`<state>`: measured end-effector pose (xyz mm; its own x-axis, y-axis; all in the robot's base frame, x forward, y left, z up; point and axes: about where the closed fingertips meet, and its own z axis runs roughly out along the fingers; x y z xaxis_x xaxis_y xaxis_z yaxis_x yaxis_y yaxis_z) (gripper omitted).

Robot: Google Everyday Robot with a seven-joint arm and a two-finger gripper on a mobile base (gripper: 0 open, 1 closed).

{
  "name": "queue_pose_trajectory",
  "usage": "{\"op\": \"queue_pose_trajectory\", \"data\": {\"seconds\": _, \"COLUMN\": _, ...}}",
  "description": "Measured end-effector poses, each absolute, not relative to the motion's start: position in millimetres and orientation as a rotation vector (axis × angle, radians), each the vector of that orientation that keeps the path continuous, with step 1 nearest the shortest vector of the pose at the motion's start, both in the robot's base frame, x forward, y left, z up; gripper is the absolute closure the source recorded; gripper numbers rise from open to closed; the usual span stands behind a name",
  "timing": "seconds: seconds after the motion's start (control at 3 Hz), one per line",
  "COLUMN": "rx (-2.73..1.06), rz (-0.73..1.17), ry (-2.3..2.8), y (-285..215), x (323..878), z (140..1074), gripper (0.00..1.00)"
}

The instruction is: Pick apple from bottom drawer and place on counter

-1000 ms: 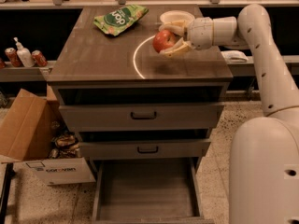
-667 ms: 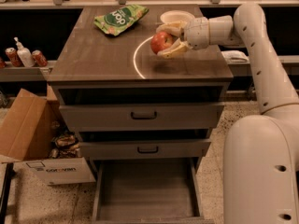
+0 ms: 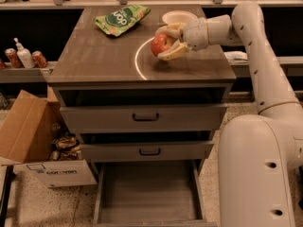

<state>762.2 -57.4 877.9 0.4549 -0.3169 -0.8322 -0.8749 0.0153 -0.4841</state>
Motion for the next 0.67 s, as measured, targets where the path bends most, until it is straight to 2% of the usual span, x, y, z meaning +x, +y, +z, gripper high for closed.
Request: {"op": "queue_pose_trajectory", "data": {"seconds": 0.67, "rx": -1.557, "rz": 0.598, "ry": 1.113, "y": -57.4, "x": 768.4, "z": 872.1, "gripper": 0.34}}
